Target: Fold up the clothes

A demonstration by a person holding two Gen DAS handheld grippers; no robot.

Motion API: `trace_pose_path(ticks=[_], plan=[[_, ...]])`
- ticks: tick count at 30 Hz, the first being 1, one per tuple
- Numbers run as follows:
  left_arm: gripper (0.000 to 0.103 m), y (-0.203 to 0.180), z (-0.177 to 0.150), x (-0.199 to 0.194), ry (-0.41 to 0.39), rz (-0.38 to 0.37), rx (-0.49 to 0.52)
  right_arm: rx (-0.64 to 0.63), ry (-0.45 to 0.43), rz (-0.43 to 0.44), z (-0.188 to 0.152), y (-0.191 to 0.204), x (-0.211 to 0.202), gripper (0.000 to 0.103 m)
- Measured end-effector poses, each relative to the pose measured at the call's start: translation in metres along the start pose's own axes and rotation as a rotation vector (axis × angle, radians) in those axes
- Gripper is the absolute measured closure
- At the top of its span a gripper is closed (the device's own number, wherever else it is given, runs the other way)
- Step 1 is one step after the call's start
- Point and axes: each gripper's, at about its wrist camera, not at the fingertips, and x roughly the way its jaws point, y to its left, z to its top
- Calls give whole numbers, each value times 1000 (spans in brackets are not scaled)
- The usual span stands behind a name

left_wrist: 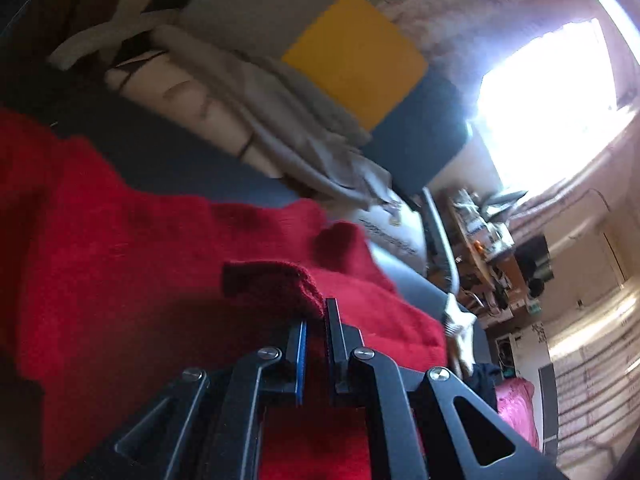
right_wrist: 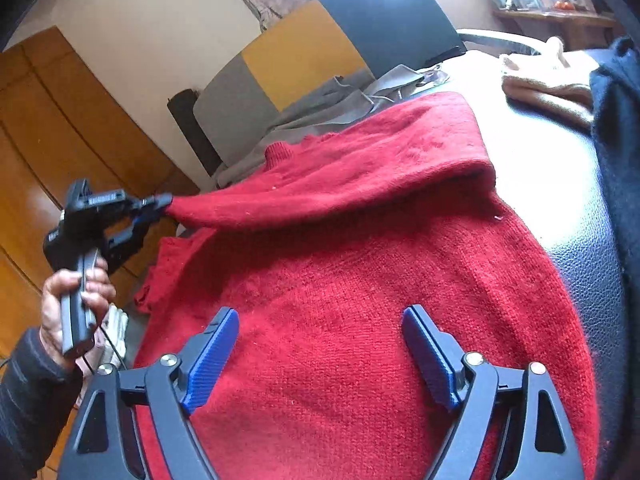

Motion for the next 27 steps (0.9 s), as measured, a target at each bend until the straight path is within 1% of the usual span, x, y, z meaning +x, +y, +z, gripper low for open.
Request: trace_pose_path(ticks=[3, 6, 9, 11, 13, 15, 17, 19, 22, 24, 27], plan=[[97, 27, -2, -10, -14, 22, -20, -22, 11, -18, 1, 3, 1, 15], [97, 44, -9, -20, -9, 39, 0, -48, 24, -38, 0, 6, 1, 13], [97, 48, -20, -26, -5, 47, 41, -85, 41, -66, 1, 11, 4, 9], [97, 48, -28, -34, -25, 47, 64, -110, 51, -87, 1, 15, 7, 7], [97, 53, -32, -37, -19, 38, 62, -128, 59, -100, 1, 17, 8, 6], [96, 64, -35, -32, 21, -5, 23, -140, 66, -106, 1, 17, 9, 5], [86, 75, -36, -31, 45, -38, -24, -149, 71, -109, 2, 17, 10, 3], [83, 91, -34, -34, 39, -86, -97, -156, 75, -113, 2, 18, 11, 3], [77, 123, -23, -38, 20, -152, -260, -158, 78, -112, 1, 19, 12, 2], [75, 131, -13, -33, 39, -123, -286, -163, 81, -109, 1, 20, 13, 0], [74, 126, 1, -17, 84, -86, -251, -168, 85, -114, 1, 22, 14, 0]])
